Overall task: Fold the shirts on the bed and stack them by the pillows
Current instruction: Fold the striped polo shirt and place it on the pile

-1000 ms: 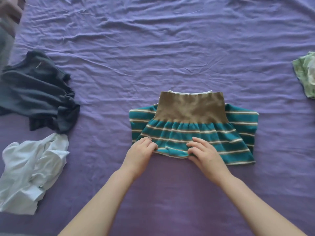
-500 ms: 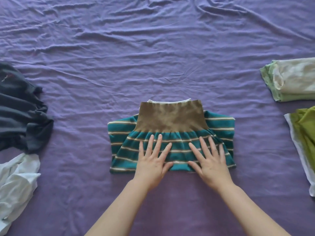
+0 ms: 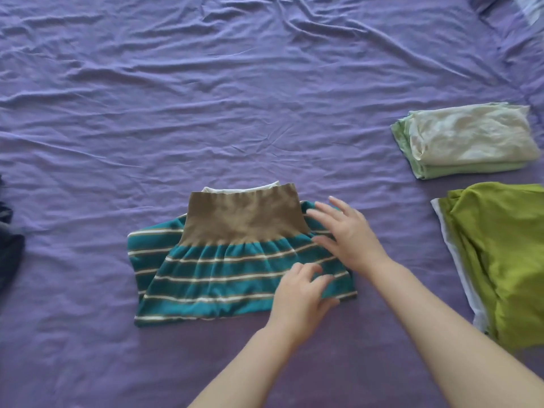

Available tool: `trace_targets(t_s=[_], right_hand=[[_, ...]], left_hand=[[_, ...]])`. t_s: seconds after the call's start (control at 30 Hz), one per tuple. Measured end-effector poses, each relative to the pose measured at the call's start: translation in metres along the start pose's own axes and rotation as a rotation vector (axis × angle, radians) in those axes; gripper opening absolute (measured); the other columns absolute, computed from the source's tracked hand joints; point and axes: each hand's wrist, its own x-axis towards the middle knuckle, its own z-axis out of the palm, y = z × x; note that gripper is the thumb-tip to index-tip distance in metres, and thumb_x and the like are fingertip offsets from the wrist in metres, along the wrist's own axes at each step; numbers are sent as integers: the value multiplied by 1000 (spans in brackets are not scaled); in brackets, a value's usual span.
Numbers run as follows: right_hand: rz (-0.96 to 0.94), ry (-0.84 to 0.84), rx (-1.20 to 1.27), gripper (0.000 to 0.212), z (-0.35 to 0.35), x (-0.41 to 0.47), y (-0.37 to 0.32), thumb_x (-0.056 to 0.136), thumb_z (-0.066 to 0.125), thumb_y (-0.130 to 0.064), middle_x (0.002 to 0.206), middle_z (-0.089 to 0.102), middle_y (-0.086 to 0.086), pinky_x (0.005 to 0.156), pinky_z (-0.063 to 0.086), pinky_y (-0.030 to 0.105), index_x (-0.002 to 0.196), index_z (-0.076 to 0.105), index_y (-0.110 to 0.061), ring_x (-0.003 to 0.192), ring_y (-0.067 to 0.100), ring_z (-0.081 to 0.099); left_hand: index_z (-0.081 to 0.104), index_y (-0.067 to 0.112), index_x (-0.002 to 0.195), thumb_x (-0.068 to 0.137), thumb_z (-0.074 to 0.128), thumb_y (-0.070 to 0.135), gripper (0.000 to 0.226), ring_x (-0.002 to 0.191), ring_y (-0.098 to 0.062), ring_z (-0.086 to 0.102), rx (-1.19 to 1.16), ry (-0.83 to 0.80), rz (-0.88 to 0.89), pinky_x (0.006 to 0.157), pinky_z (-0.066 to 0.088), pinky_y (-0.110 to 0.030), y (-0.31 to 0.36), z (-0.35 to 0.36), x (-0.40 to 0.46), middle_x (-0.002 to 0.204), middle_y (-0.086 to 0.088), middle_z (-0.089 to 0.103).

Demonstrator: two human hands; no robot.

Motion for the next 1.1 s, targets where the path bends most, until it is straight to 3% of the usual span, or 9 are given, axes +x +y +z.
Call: trace_targets(t_s=[0.1,0.2,0.33,0.47,0.6,0.73,0.93,1.03,1.1], right_hand=[[32,-108,33,56,1,19,24,85,65,-31,140,49,-1,105,30,33,136,46,-21,130,19,41],[57,-155,19,53,4,23,37,88,62,-34,141,46,0,105,34,37,136,46,-23,128,22,41],[41,-148,-3,42,8,17,42,95,50,-24,138,47,2,99,39,38,137,45,-24,123,24,42],[20,-124,-36,41,-2,20,39,93,54,-27,125,55,-1,89,39,34,133,49,-30,113,22,49],[92,-113,254,29,-23,31,18,86,62,-23,117,55,-3,89,47,36,115,65,-25,105,17,56],[106,-170,347,10,-36,49,-16,85,65,-24,112,56,-5,92,43,27,89,73,-21,101,13,57],[88,-199,362,15,-36,80,-89,85,62,-27,106,60,-3,90,45,32,87,73,-18,98,14,58],[59,-216,397,24,-23,94,-136,89,57,-36,104,59,-5,102,30,34,86,73,-17,102,9,52],[36,-245,403,31,-10,102,-166,89,55,-41,102,59,-4,91,18,23,86,73,-16,105,7,46]], left_hand=[[68,13,105,69,77,35,43,84,-27,57,-56,-98,-58,71,51,-31,17,23,15,98,-5,63],[57,18,116,69,71,49,59,96,-25,51,89,-191,-204,82,43,-36,28,44,21,110,-3,55],[63,26,75,34,83,61,57,64,-15,56,232,-125,-302,56,44,-25,47,51,27,74,7,58],[61,27,61,49,85,45,33,55,-13,53,217,83,-283,53,39,-23,47,39,26,59,12,55],[65,26,74,63,83,32,22,59,-13,58,46,209,-267,60,29,-24,35,11,4,64,11,62],[64,21,80,72,74,27,14,71,-16,60,-153,247,-436,67,40,-29,16,-26,-24,74,10,65],[56,30,73,74,70,28,14,72,-2,57,-417,352,-675,68,44,-17,-21,-71,-68,71,15,63],[57,31,70,73,71,25,16,74,0,58,-470,459,-791,63,42,-10,-52,-91,-95,72,17,64],[60,27,69,74,73,23,14,71,0,59,-520,508,-897,66,45,-16,-76,-102,-111,71,14,65]])
